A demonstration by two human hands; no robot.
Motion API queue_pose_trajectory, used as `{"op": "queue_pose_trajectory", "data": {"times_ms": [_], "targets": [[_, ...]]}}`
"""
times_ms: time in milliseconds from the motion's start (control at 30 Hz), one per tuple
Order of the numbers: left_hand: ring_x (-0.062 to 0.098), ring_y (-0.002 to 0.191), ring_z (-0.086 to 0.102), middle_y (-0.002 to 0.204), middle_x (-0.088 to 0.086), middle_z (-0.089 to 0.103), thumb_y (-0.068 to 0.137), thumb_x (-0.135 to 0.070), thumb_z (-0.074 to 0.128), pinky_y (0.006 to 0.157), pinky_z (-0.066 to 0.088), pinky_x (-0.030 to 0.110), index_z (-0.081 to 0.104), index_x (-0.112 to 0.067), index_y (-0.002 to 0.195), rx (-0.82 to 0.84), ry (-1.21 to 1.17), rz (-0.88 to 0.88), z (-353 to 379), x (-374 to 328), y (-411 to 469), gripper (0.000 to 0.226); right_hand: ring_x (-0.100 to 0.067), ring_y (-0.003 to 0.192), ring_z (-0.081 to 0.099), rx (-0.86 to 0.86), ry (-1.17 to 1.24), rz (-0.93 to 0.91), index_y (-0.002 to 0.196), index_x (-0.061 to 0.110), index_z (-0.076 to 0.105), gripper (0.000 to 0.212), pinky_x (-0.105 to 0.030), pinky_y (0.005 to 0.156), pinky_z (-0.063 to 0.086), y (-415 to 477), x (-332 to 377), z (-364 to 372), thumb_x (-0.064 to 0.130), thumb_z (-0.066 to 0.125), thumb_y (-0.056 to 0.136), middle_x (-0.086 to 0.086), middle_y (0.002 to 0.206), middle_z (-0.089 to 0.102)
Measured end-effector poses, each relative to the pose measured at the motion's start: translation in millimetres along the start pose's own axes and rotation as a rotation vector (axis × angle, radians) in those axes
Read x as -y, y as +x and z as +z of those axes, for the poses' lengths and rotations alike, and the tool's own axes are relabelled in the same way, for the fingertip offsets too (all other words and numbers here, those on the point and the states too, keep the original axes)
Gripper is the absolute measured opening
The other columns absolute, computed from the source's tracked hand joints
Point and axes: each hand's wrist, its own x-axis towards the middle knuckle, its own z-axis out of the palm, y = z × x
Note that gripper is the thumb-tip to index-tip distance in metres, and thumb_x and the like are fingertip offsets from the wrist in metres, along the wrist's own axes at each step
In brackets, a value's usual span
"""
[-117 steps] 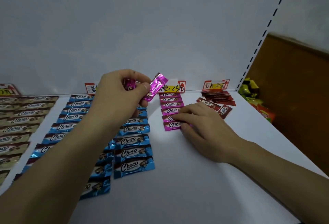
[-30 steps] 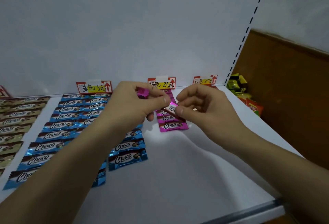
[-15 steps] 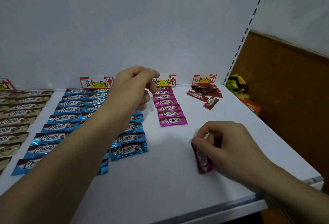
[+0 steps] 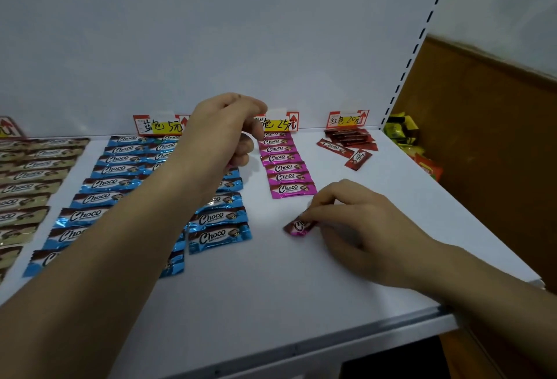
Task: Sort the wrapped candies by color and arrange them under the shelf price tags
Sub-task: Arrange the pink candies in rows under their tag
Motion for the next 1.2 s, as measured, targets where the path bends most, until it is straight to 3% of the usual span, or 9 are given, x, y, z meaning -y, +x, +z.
{"op": "queue_pose_trajectory", "data": {"times_ms": [167,400,567,800,967,1033,1100,1200], "targets": [[0.014,0.059,0.038,0.076,0.006,0.055,0.087,0.001,0.042,0.053,0.032,0.027,0.068,-0.009,0.100,-0.014,0.004,-0.082,1.6,0.4,5.1,0.031,-0.010,0.116,0.053,-0.011,-0.043,0.029,0.131,0.027,0.065,0.036,-0.027,0.093,0.051,5.2,-0.6,6.9,0.019,0.058,0.096,0.008,0.126,0.061],[0.015,0.060,0.040,0.084,0.012,0.056,0.085,0.004,0.043,0.053,0.034,0.028,0.068,-0.015,0.094,0.010,0.073,-0.103,2.5,-0.1,7.6,0.033,-0.006,0.119,0.051,-0.038,-0.059,0.062,0.131,0.028,0.064,0.038,-0.012,0.095,0.040,0.8,-3.4,13.9,0.026,0.047,0.097,0.011,0.129,0.059],[0.014,0.060,0.040,0.076,0.004,0.059,0.087,0.001,0.038,0.052,0.034,0.026,0.069,-0.012,0.100,-0.003,0.060,-0.099,1.2,2.1,8.5,0.036,-0.009,0.120,0.049,-0.008,-0.061,0.040,0.136,0.025,0.061,0.041,-0.020,0.094,0.046,1.5,-3.8,14.0,0.023,0.047,0.097,0.009,0.131,0.057],[0.013,0.066,0.038,0.081,0.005,0.051,0.094,0.002,0.025,0.058,0.031,0.027,0.066,0.000,0.119,0.012,0.053,-0.208,2.1,-8.5,9.0,0.048,-0.010,0.120,0.048,-0.019,-0.063,0.037,0.139,0.024,0.059,0.043,-0.021,0.094,0.047,2.3,-4.0,14.4,0.025,0.045,0.098,0.008,0.131,0.055],[0.012,0.060,0.039,0.068,0.001,0.048,0.093,-0.006,0.046,0.057,0.033,0.027,0.056,0.013,0.113,-0.026,0.042,-0.093,-5.3,5.3,7.8,0.029,-0.010,0.121,0.048,-0.021,-0.066,0.029,0.139,0.028,0.058,0.043,-0.027,0.093,0.053,1.2,-3.4,14.9,0.029,0.043,0.099,0.010,0.132,0.054],[0.014,0.062,0.054,0.073,0.001,0.060,0.095,-0.002,0.048,0.058,0.046,0.027,0.066,0.001,0.112,-0.025,0.068,-0.072,-5.9,6.8,5.9,0.025,-0.010,0.122,0.048,-0.020,-0.076,0.015,0.140,0.027,0.057,0.042,-0.028,0.093,0.053,1.3,-4.0,14.7,0.030,0.044,0.100,0.009,0.133,0.053],[0.016,0.079,0.071,0.091,0.005,0.072,0.098,-0.003,0.053,0.069,0.061,0.033,0.073,-0.013,0.105,0.016,0.060,-0.106,-4.8,6.7,3.8,0.024,-0.008,0.122,0.048,-0.052,-0.066,-0.003,0.139,0.027,0.056,0.039,-0.023,0.095,0.050,2.0,-4.8,14.4,0.032,0.044,0.102,0.009,0.133,0.053],[0.021,0.092,0.075,0.097,0.008,0.076,0.095,-0.009,0.064,0.072,0.062,0.030,0.071,-0.015,0.100,0.102,0.059,-0.128,-4.5,5.0,0.4,0.011,0.000,0.111,0.054,-0.223,0.139,0.087,0.127,0.032,0.061,0.031,-0.012,0.083,0.048,6.4,1.6,8.5,0.041,0.048,0.100,0.022,0.120,0.059]]}}
